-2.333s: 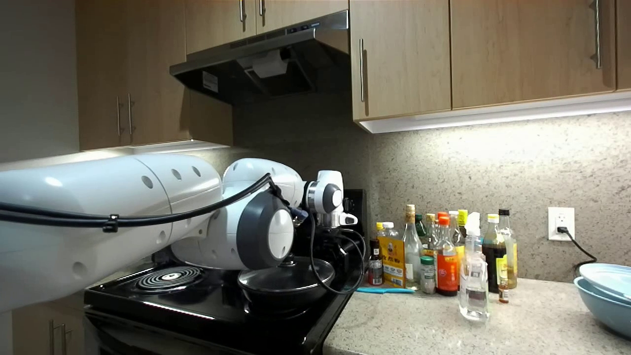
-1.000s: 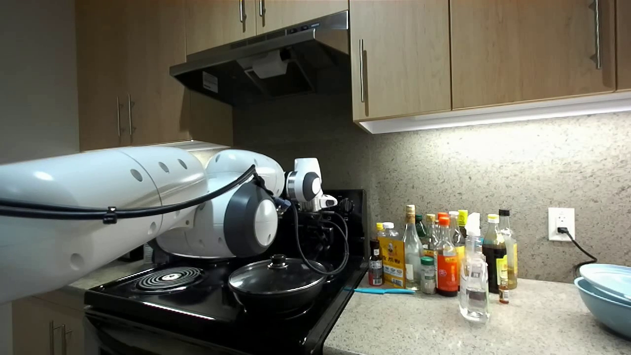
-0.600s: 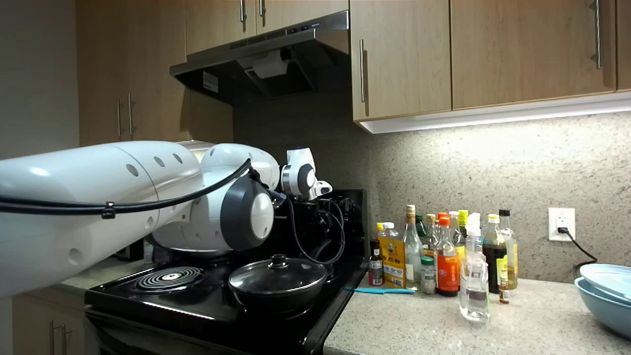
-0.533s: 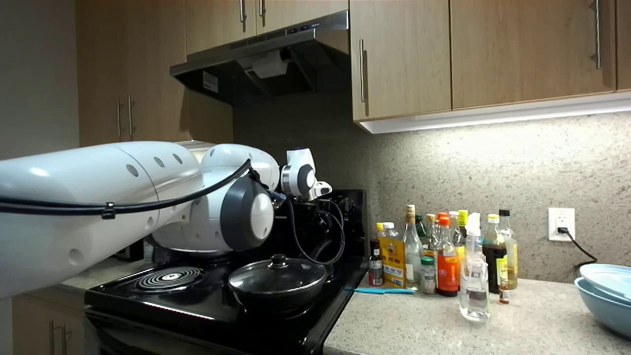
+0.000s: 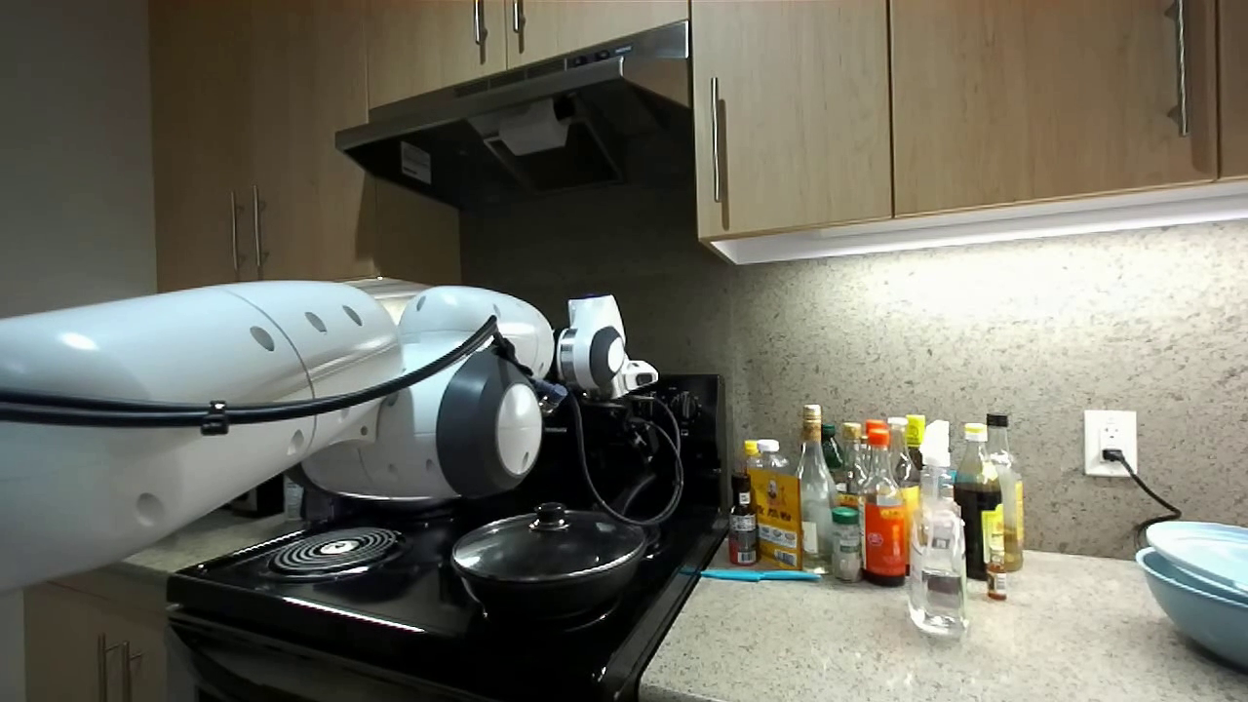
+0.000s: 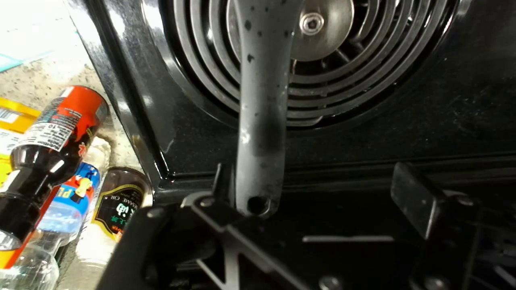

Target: Move the pan forward

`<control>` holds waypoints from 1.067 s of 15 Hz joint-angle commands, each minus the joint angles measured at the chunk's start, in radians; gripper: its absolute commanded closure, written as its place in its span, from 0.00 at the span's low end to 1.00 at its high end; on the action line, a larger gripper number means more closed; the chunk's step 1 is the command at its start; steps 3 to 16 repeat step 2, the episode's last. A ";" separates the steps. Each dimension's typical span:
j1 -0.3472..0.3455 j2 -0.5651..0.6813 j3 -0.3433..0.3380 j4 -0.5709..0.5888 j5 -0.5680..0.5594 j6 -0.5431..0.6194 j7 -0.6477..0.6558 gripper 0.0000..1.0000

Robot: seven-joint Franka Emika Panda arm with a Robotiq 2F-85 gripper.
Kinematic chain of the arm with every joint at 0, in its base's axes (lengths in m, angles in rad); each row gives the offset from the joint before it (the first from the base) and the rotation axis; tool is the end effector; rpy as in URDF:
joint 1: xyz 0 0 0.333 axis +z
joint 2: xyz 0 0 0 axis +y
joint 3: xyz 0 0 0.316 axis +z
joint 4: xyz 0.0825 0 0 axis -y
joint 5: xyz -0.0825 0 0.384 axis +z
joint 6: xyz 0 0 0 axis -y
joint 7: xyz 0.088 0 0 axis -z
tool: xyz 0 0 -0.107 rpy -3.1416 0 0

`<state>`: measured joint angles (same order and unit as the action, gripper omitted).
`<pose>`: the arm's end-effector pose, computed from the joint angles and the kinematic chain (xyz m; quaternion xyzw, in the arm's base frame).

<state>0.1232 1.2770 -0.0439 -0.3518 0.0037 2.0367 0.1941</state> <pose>0.8325 0.0930 0.3425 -0.9784 0.0371 -0.2031 0.0122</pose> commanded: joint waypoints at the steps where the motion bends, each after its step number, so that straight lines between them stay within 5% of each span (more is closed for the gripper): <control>1: 0.000 0.000 0.000 0.000 0.000 0.000 0.000 0.00; 16: 0.000 0.000 0.000 0.000 0.000 0.000 0.000 0.00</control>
